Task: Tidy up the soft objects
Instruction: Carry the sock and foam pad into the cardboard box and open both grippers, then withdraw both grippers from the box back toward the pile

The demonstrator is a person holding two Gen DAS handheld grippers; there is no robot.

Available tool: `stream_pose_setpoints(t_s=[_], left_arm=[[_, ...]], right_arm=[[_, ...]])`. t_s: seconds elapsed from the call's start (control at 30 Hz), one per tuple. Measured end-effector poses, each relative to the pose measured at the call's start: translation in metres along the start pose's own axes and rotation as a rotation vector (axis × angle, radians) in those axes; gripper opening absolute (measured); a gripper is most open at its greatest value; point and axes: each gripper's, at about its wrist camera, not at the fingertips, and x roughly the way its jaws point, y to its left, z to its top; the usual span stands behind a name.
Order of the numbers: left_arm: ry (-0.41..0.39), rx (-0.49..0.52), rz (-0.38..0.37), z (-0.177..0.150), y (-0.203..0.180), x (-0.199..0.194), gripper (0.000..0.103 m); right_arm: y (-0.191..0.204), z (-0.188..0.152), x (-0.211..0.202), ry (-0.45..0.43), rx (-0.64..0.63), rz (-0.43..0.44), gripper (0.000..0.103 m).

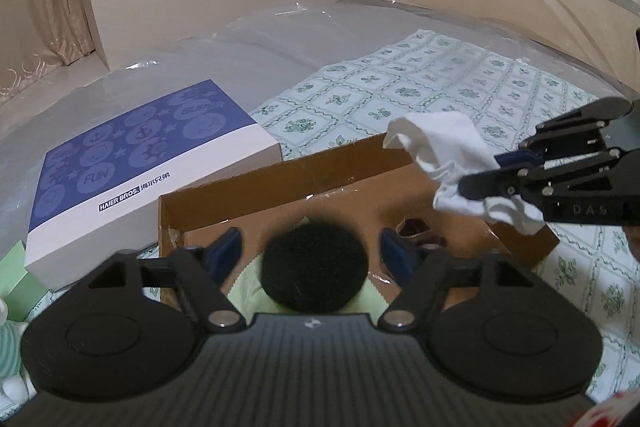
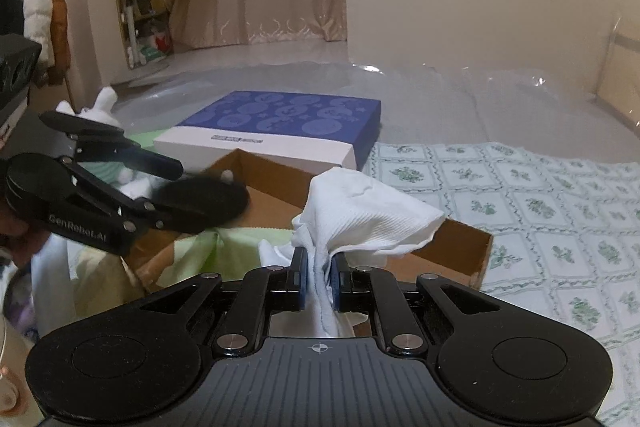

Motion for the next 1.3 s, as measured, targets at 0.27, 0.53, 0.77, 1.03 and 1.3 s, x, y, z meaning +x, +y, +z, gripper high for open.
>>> stream_pose_setpoints(t_s=[0.27, 0.53, 0.77, 1.03, 1.3], left_arm=[[-0.023, -0.036, 0.015, 0.0, 0.011, -0.009, 0.088], [-0.034, -0.067, 0.068, -0.005, 0.02, -0.038, 0.088], [-0.026, -0.096, 0.161, -0.028, 0.024, -0.087, 0.087], [-0.038, -0.157, 0.214, -0.081, 0.007, -0.158, 0.087], [-0.055, -0.21, 0.255, -0.13, -0.034, -0.22, 0.087]], right_arm=[[-0.013, 0.001, -0.001, -0.034, 0.059, 0.009, 0.069], [-0.01, -0.005, -0.022, -0.022, 0.042, -0.061, 0.069], [0.008, -0.025, -0.058, -0.001, -0.016, -0.126, 0.069], [0.04, -0.06, -0.111, 0.027, -0.033, -0.166, 0.069], [0.087, -0.088, -0.162, -0.019, 0.02, -0.14, 0.069]])
